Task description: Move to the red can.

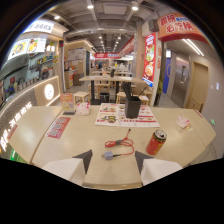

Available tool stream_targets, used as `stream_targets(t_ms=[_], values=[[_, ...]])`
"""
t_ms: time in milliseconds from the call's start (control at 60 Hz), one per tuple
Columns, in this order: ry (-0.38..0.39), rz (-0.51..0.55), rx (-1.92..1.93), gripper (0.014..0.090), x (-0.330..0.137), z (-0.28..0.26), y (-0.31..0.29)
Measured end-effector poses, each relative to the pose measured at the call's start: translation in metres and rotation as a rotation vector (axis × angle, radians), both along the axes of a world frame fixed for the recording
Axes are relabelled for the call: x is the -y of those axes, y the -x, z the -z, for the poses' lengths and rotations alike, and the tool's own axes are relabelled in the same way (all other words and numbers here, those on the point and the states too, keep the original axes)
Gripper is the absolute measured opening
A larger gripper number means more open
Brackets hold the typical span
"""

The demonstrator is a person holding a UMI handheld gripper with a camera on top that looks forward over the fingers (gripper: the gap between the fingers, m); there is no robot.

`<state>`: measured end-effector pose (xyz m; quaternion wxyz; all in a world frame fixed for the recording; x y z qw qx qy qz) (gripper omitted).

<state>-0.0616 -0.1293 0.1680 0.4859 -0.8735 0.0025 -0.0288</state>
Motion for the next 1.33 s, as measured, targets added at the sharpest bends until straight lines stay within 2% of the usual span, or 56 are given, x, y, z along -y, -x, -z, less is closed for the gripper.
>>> stream_targets(t_ms=[117, 217, 383, 550, 767, 1017, 1333], values=[[0.013, -0.015, -0.013, 0.0844, 0.008, 0.008, -0.012], [0.029, -0.027, -0.01, 0.0841, 0.02, 0.022, -0.048], [0.1, -0.016, 0.017, 0.0841, 0.055, 0.047, -0.114], [0.127, 0.002, 0.039, 0.0839, 0.06, 0.065, -0.175], [0.111, 0.001, 0.036, 0.0845, 0.017, 0.085, -0.214], [0.094, -0.019, 0.021, 0.0846, -0.031, 0.095, -0.221], [0.094, -0.038, -0.013, 0.0844, -0.04, 0.094, -0.211]])
